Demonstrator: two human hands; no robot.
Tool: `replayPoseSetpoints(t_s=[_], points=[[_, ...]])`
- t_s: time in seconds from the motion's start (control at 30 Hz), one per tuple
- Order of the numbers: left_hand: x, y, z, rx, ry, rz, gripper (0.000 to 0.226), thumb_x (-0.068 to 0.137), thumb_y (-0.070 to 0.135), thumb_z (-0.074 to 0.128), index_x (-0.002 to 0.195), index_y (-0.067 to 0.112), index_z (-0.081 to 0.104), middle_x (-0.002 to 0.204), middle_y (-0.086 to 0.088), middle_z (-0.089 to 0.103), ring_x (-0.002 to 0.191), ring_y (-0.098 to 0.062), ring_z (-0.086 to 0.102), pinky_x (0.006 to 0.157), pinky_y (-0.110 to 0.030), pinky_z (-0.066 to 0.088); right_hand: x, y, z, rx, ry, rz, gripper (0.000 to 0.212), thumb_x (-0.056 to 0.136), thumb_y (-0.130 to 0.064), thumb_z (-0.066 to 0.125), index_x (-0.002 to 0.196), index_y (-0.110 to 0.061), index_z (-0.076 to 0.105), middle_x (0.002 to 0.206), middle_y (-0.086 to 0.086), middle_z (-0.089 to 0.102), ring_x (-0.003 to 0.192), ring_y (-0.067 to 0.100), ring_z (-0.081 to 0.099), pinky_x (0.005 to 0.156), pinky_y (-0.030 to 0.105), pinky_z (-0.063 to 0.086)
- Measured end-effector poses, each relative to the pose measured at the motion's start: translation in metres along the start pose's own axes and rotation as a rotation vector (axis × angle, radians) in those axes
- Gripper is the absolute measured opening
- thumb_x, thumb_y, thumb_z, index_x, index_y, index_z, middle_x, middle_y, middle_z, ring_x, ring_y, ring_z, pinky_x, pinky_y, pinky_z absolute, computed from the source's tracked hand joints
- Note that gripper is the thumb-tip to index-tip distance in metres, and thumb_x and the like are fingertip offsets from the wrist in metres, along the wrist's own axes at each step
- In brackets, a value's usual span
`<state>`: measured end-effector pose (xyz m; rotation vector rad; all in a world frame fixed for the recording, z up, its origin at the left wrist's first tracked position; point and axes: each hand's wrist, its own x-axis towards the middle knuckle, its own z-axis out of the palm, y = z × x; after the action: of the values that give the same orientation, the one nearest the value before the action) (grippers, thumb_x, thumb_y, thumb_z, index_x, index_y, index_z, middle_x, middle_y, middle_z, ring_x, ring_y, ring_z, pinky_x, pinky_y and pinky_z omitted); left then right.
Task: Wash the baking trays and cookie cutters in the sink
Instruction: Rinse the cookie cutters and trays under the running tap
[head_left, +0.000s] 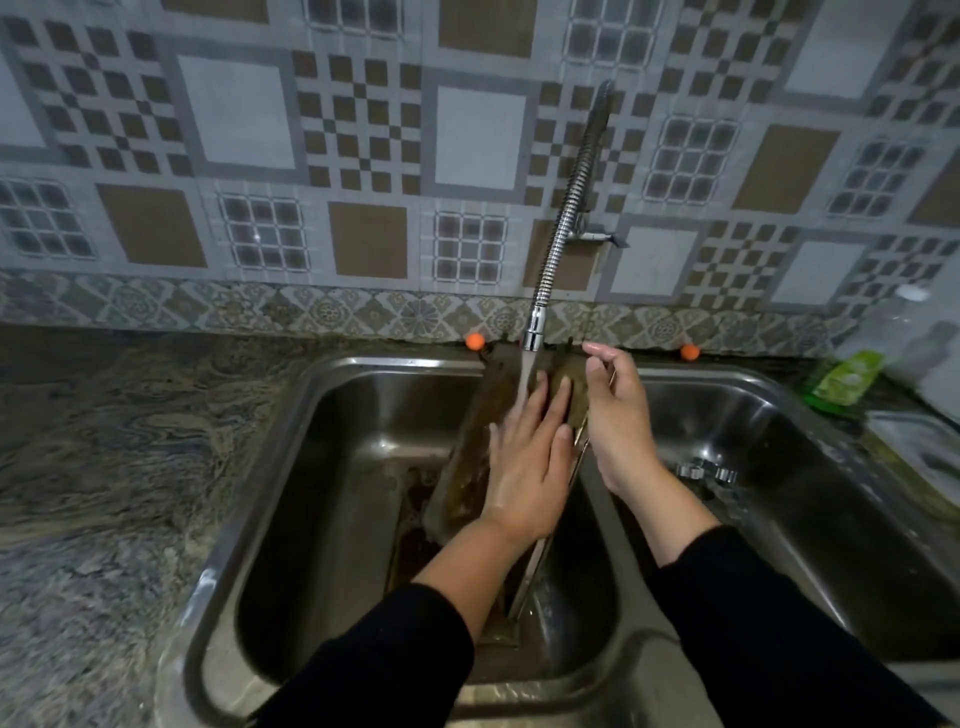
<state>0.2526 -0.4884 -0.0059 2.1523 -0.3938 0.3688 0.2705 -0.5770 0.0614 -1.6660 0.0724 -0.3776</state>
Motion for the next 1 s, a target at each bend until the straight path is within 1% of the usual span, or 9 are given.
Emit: replayPoseSetpoints(t_s=[0.17, 0.27, 0.33, 0.43, 0.57, 0.73, 0.83, 0.9, 1.0], points=[[0.042, 0.003, -0.013, 0.036, 0.006, -0.151, 0.049, 0.102, 0.046, 0.015, 0.150, 0.043, 0.006, 0.161, 0.011, -0.006, 0.147, -0.010, -0.011, 0.116, -0.055, -0.007, 0.002, -0.012, -0.018, 0.011, -0.027, -0.079, 0.027, 0.102, -0.022, 0.040, 0.122, -0.037, 0.051, 0.138, -0.012, 0.046, 0.123, 0.000, 0.038, 0.095, 0.017, 0.032], [0.049, -0.015, -0.022, 0.037, 0.029, -0.291, 0.050, 0.101, 0.049, 0.011, 0.149, 0.045, -0.003, 0.161, 0.011, -0.011, 0.147, -0.015, -0.010, 0.115, -0.059, -0.006, 0.001, -0.018, -0.027, 0.051, -0.035, -0.076, 0.035, 0.102, -0.024, 0.040, 0.126, -0.049, 0.046, 0.148, -0.012, 0.036, 0.132, 0.004, 0.031, 0.106, 0.030, 0.031], [0.045, -0.030, -0.023, 0.049, 0.005, -0.383, 0.051, 0.100, 0.052, 0.010, 0.148, 0.047, -0.008, 0.161, 0.009, -0.010, 0.148, -0.017, -0.009, 0.115, -0.058, -0.005, 0.001, -0.020, -0.032, 0.086, -0.036, -0.065, 0.039, 0.101, -0.024, 0.041, 0.130, -0.050, 0.044, 0.152, -0.012, 0.031, 0.138, 0.008, 0.026, 0.111, 0.036, 0.029], [0.025, -0.046, -0.019, 0.040, -0.032, -0.460, 0.053, 0.101, 0.050, 0.011, 0.150, 0.041, -0.005, 0.161, 0.006, -0.010, 0.148, -0.018, -0.007, 0.118, -0.054, 0.000, 0.005, -0.026, -0.039, 0.148, 0.008, -0.042, 0.042, 0.101, -0.023, 0.042, 0.135, -0.048, 0.042, 0.154, -0.012, 0.028, 0.142, 0.013, 0.024, 0.114, 0.041, 0.027], [-0.007, -0.054, -0.010, -0.002, -0.100, -0.491, 0.057, 0.099, 0.053, 0.013, 0.151, 0.038, -0.006, 0.161, 0.006, -0.011, 0.148, -0.016, -0.006, 0.119, -0.050, 0.001, 0.018, -0.035, -0.051, 0.245, 0.116, 0.003, 0.043, 0.101, -0.021, 0.041, 0.137, -0.044, 0.041, 0.157, -0.005, 0.023, 0.143, 0.018, 0.021, 0.110, 0.039, 0.026], [-0.026, -0.036, -0.003, 0.003, -0.165, -0.294, 0.067, 0.089, 0.064, 0.013, 0.150, 0.043, -0.005, 0.160, 0.009, -0.017, 0.144, -0.008, -0.020, 0.117, -0.050, -0.011, 0.036, -0.032, -0.059, 0.292, 0.210, 0.032, 0.040, 0.101, -0.021, 0.040, 0.133, -0.044, 0.046, 0.156, -0.001, 0.023, 0.143, 0.020, 0.023, 0.112, 0.042, 0.026], [-0.023, -0.016, -0.008, 0.128, -0.246, -0.104, 0.070, 0.087, 0.072, 0.014, 0.148, 0.047, -0.010, 0.159, 0.007, -0.018, 0.144, -0.013, -0.023, 0.116, -0.046, -0.017, 0.042, -0.028, -0.061, 0.322, 0.254, 0.018, 0.037, 0.101, -0.022, 0.040, 0.130, -0.044, 0.048, 0.152, -0.003, 0.032, 0.139, 0.019, 0.032, 0.112, 0.049, 0.031], [-0.016, -0.005, -0.013, 0.273, -0.241, 0.001, 0.072, 0.088, 0.073, 0.021, 0.144, 0.052, -0.018, 0.160, 0.007, -0.016, 0.145, -0.017, -0.017, 0.117, -0.048, -0.012, 0.048, -0.028, -0.064, 0.346, 0.289, 0.031, 0.038, 0.101, -0.022, 0.040, 0.132, -0.043, 0.045, 0.152, -0.003, 0.032, 0.139, 0.019, 0.032, 0.112, 0.048, 0.031], [-0.002, 0.007, -0.016, 0.444, -0.169, 0.137, 0.079, 0.099, 0.046, 0.037, 0.132, 0.056, -0.035, 0.161, 0.007, -0.006, 0.148, -0.023, -0.004, 0.120, -0.049, 0.010, 0.059, -0.033, -0.072, 0.392, 0.331, 0.021, 0.040, 0.100, -0.023, 0.042, 0.136, -0.042, 0.039, 0.151, 0.000, 0.034, 0.136, 0.021, 0.037, 0.110, 0.050, 0.035]])
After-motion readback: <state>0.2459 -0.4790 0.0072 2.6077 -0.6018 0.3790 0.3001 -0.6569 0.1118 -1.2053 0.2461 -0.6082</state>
